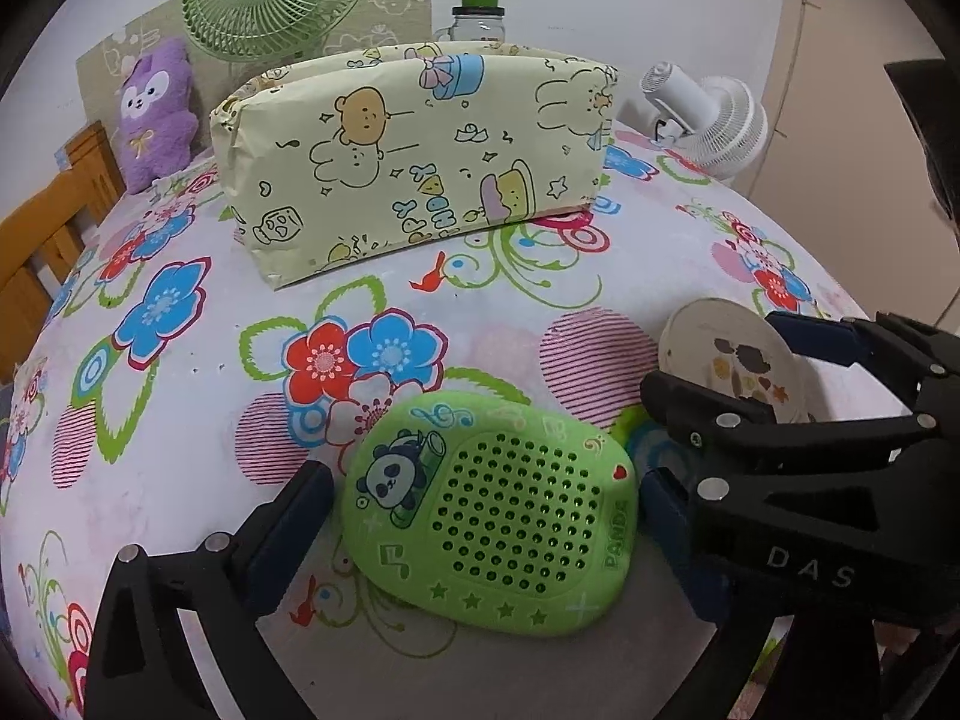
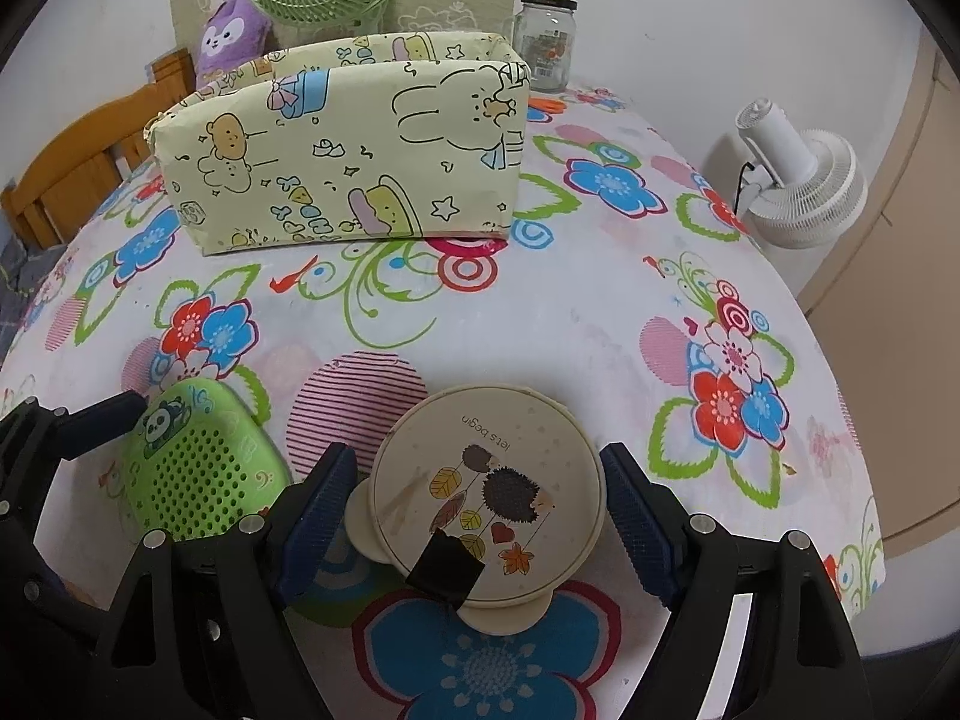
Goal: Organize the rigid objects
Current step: 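Grasp the green speaker case with the left tool while the right tool grasps the beige coaster, then lift and carry the green case and beige coaster toward the fabric box with both tools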
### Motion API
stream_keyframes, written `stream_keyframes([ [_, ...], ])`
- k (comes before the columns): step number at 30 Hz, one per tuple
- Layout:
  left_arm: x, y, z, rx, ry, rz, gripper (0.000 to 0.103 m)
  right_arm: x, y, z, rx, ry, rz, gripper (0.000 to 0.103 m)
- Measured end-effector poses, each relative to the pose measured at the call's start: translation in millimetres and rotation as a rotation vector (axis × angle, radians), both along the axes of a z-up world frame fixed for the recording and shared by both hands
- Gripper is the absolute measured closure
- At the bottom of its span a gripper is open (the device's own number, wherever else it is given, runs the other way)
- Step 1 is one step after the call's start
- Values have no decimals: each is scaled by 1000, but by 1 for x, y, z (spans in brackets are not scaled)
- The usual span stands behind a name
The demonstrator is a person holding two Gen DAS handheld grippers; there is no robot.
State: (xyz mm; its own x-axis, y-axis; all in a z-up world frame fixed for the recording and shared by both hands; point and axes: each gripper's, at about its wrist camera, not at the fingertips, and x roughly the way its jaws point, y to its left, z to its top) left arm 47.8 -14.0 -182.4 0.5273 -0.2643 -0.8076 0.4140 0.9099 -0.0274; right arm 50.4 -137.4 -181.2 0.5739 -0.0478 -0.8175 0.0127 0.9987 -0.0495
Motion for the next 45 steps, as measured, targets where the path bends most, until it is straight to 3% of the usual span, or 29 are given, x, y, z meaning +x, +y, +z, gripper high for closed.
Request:
stream_keyframes([
  [10,-3,-4,1,17,-18,-42,7,-4,1,-1,7,4,-21,20],
  [22,12,-7,14,-8,-27,69,7,10,-6,14,36,-27,-25,20],
  [45,-2,-4,73,-12,-115,209,7,3,0,75,55,-150,50,20],
])
